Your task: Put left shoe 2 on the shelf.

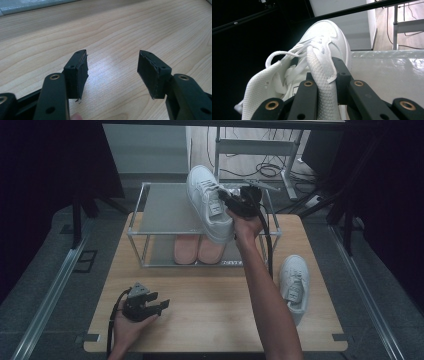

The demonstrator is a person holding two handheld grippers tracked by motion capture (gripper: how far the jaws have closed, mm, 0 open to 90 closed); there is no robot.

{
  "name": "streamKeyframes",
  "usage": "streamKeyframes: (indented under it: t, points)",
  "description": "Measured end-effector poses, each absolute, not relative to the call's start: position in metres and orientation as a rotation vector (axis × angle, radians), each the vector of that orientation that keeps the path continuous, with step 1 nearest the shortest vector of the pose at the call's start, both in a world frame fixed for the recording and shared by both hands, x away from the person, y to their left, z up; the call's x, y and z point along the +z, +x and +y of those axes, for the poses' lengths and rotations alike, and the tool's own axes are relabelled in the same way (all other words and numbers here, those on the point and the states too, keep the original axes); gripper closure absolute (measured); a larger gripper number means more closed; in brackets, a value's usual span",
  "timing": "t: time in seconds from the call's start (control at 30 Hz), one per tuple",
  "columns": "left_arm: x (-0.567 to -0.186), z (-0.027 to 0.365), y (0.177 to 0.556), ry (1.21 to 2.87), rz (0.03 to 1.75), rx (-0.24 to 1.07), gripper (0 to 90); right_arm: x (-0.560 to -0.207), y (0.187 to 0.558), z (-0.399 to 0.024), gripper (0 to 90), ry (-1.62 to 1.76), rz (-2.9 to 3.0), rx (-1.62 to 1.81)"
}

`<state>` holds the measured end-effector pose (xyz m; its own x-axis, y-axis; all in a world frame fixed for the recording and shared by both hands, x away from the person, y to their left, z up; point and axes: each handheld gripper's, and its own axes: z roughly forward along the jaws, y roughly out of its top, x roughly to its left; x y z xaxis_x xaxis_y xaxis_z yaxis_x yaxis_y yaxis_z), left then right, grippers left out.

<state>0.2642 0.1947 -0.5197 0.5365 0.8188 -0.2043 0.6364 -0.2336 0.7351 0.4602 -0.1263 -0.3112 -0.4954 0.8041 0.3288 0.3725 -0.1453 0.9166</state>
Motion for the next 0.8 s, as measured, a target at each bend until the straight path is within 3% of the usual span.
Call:
streamKeyframes:
  t: [0.8]
  points:
    - [-0.514, 0.2, 0.265, 1.94, 1.171, 0.286, 42.1, -0.31, 0.523, -0.089, 82.9, 1.442, 1.751, 1.604]
